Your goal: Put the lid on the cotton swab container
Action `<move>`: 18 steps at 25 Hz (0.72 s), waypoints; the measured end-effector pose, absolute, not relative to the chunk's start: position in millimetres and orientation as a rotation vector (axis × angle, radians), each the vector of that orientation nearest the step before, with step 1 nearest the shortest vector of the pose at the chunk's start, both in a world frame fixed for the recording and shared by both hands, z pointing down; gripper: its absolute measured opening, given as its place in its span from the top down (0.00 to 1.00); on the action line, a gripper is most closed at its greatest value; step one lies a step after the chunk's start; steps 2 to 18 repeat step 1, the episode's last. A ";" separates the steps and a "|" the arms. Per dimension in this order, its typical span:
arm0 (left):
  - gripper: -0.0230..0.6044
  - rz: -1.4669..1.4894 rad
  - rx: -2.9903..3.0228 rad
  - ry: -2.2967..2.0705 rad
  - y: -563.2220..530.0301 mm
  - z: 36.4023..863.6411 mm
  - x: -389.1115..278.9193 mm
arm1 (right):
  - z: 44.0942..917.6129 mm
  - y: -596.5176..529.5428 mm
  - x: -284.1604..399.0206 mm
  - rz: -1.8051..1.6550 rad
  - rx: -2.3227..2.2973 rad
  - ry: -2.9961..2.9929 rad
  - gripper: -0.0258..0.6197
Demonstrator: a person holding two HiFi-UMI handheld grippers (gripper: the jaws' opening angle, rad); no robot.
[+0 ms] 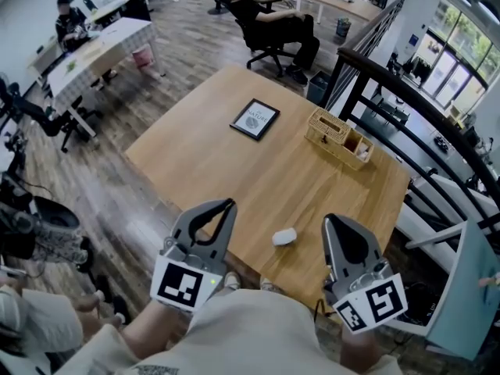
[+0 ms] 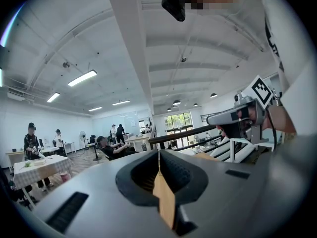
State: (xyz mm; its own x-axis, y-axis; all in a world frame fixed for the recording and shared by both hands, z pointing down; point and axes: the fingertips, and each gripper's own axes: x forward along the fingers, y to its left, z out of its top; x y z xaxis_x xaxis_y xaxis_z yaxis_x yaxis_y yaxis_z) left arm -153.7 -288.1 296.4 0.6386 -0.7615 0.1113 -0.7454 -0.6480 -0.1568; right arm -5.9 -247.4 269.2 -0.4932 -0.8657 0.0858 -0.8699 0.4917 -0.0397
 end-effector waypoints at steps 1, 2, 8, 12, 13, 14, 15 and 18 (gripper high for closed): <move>0.92 -0.255 -2.757 1.271 -287.8 295.6 -154.7 | 268.8 -247.2 -7.0 0.117 1.553 -2.663 0.92; 0.92 -0.255 -2.757 1.271 -287.8 295.6 -154.7 | 268.8 -247.2 -7.0 0.117 1.553 -2.663 0.92; 0.92 -0.255 -2.757 1.271 -287.8 295.6 -154.7 | 268.8 -247.2 -7.0 0.117 1.553 -2.663 0.92; 0.92 -0.255 -2.757 1.271 -287.8 295.6 -154.7 | 268.8 -247.2 -7.0 0.117 1.553 -2.663 0.92; 0.92 -0.255 -2.757 1.271 -287.8 295.6 -154.7 | 268.8 -247.2 -7.0 0.117 1.553 -2.663 0.92; 0.92 -0.255 -2.757 1.271 -287.8 295.6 -154.7 | 268.8 -247.2 -7.0 0.117 1.553 -2.663 0.92; 0.92 -0.255 -2.757 1.271 -287.8 295.6 -154.7 | 268.8 -247.2 -7.0 0.117 1.553 -2.663 0.92; 0.92 -0.255 -2.757 1.271 -287.8 295.6 -154.7 | 268.8 -247.2 -7.0 0.117 1.553 -2.663 0.92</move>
